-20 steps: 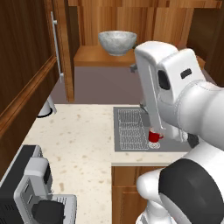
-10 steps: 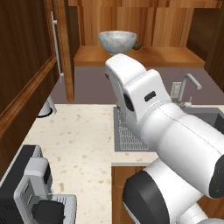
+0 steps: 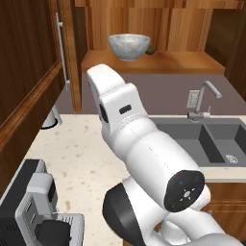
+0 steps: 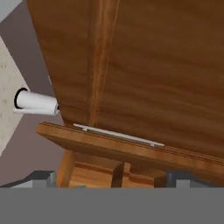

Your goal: Pick the mug and place it in the sink. Pick the bowl and place it in the open cabinet and then close the cabinet.

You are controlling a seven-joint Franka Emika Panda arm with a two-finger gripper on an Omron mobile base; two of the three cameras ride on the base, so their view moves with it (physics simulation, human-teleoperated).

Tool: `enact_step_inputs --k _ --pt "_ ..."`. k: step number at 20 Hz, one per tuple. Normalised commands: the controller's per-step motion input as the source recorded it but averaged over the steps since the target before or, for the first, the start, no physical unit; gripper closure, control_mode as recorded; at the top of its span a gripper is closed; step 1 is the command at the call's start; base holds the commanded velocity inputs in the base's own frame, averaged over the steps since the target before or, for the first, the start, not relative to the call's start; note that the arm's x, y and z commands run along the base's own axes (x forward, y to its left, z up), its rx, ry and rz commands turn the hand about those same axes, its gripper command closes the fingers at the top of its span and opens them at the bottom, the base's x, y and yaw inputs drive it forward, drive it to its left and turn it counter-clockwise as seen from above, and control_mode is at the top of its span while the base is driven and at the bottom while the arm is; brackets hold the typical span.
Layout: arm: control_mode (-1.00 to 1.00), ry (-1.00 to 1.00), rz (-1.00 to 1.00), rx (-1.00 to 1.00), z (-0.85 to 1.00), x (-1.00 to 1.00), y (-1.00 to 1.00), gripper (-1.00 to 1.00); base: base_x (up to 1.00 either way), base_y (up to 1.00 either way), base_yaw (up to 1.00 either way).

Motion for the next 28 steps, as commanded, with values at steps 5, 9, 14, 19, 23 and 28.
enact_step_inputs --k 5,9,14,19,23,28 --pt "-1.00 0.00 0.00 0.27 -0.24 0.22 0.19 -1.00 0.00 0.00 0.00" --pt "-1.00 0.00 -0.04 0.26 -0.19 0.28 0.00 -1.00 0.00 0.00 0.00" --pt "-1.00 0.00 -0.08 0.17 -0.08 0.36 0.00 -1.00 0.00 0.00 0.00" --pt "-1.00 0.00 -0.08 0.01 -0.01 0.46 0.03 -1.00 0.00 0.00 0.00" --pt "-1.00 0.03 -0.06 0.00 -0.01 0.50 0.22 -1.00 0.00 0.00 0.00" --pt "-1.00 0.12 -0.01 0.01 -0.20 0.23 0.33 -1.00 0.00 0.00 0.00"
